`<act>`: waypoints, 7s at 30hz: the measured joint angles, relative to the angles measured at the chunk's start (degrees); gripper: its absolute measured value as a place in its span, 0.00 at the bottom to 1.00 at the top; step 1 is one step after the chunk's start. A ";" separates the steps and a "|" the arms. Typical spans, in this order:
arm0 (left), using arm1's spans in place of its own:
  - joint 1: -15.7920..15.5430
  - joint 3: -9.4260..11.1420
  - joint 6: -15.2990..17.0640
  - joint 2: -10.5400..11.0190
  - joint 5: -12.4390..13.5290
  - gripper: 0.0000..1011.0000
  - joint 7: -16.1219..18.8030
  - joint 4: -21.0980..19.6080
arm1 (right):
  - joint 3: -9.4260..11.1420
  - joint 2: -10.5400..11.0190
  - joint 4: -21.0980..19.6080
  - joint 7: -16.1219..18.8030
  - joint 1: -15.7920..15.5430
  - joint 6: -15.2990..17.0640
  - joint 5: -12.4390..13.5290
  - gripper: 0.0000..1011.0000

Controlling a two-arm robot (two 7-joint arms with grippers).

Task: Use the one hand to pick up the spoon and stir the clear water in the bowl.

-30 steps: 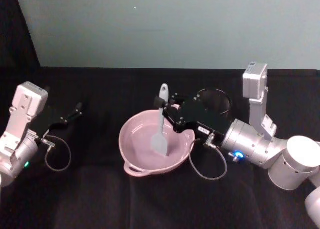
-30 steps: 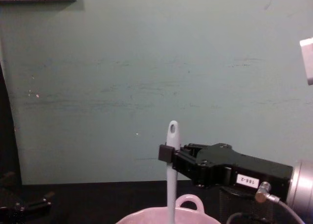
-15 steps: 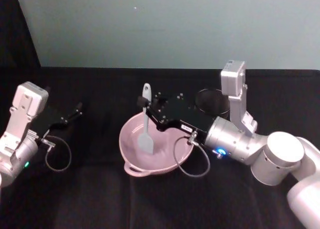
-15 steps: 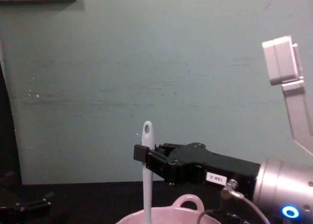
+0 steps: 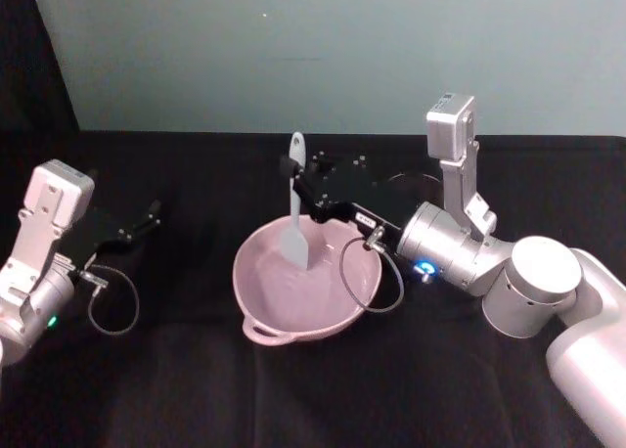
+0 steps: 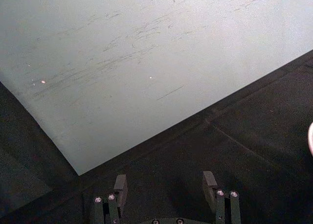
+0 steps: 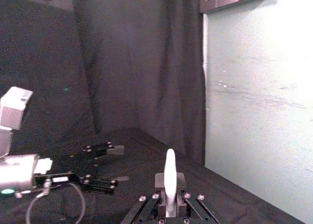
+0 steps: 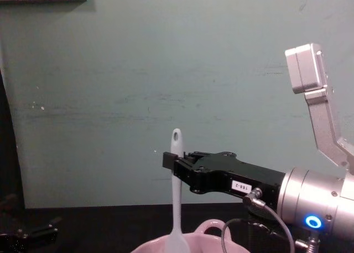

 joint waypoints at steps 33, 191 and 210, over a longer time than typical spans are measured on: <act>0.00 0.00 0.00 0.00 0.00 1.00 0.00 0.00 | 2.96 5.34 -7.65 2.36 -5.98 0.07 0.30 0.11; 0.00 0.00 0.00 0.00 0.00 1.00 0.00 0.00 | 6.30 0.76 -2.47 -0.79 -6.07 -3.69 -1.53 0.11; 0.00 0.00 0.00 0.00 0.00 1.00 0.00 0.00 | 1.89 3.14 -9.71 2.17 -8.63 -0.06 1.23 0.11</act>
